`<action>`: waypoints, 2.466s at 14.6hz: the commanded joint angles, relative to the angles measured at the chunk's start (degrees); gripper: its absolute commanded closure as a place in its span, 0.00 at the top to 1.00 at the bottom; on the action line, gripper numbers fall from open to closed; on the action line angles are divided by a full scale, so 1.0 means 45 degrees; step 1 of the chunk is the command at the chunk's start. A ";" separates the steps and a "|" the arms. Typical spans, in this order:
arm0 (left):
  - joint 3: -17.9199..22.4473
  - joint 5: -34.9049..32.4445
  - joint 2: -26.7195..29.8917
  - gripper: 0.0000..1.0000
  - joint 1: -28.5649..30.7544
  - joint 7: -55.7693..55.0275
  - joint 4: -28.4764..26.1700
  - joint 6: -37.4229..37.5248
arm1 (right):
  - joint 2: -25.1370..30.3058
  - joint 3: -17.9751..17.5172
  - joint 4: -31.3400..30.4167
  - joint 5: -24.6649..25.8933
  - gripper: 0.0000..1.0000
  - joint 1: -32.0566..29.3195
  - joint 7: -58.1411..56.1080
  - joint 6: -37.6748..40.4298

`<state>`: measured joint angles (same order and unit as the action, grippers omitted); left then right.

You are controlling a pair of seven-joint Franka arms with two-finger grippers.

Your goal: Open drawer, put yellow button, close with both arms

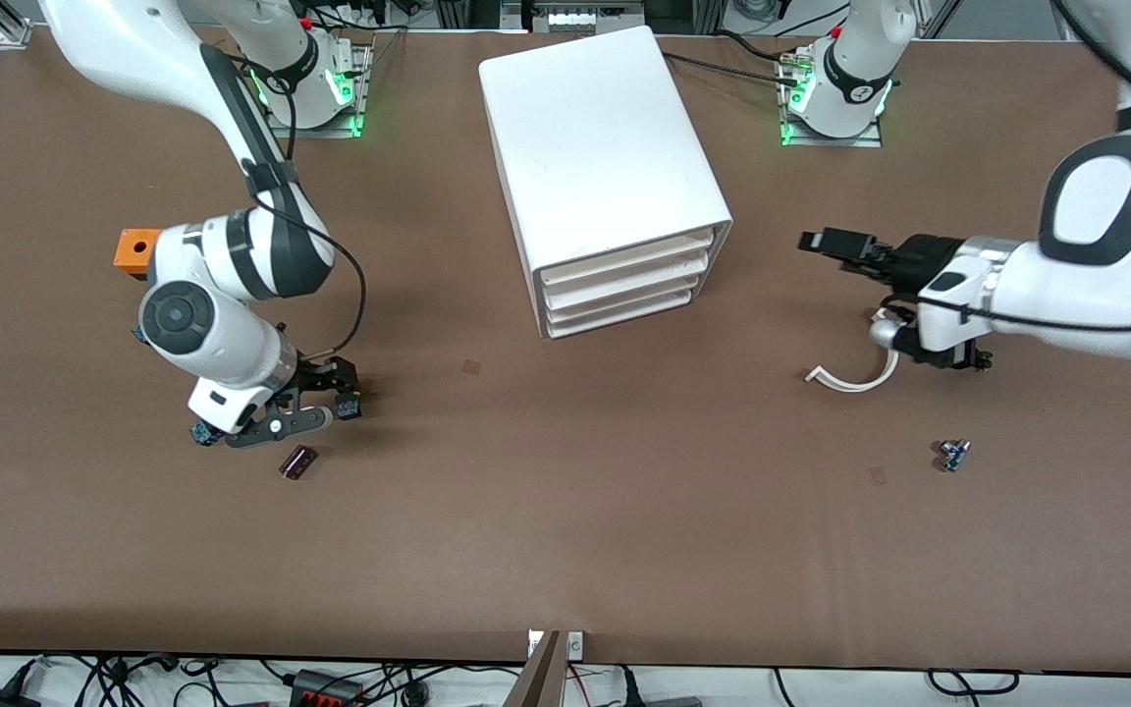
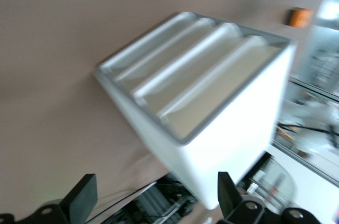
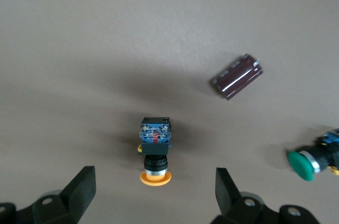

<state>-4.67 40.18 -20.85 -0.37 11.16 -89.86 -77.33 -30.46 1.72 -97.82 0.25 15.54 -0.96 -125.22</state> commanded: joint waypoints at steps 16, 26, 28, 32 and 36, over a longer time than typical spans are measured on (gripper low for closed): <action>-0.1444 0.5621 -0.1381 0.78 -0.0405 0.8729 -0.4445 -0.3166 | -0.2430 0.0028 0.0937 -0.0583 0.96 0.0199 0.0544 -0.0357; -0.1678 0.5621 -0.1557 0.36 -0.0542 0.9941 -0.4953 -0.3166 | -0.2509 0.0067 0.0956 -0.0583 0.20 0.0140 0.0525 -0.0396; -0.1678 0.5621 -0.1655 0.12 -0.0542 0.9941 -0.4895 -0.3205 | -0.2450 0.0087 0.1364 -0.0583 0.00 0.0102 0.0389 -0.0241; -0.1601 0.5465 -0.1752 0.00 -0.0581 0.9883 -0.4409 -0.3284 | -0.2275 0.0165 0.2748 -0.0525 0.00 0.0160 0.0388 0.0945; -0.1366 0.4979 -0.3096 0.00 -0.0425 0.9765 -0.2518 -0.3303 | -0.2158 0.0165 0.5267 -0.0544 0.00 0.0160 0.0388 0.3642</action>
<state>-11.38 64.05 -30.14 -2.63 55.18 -108.10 -92.14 -40.49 2.30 -79.62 -1.79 16.08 1.01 -114.28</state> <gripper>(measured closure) 0.868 0.586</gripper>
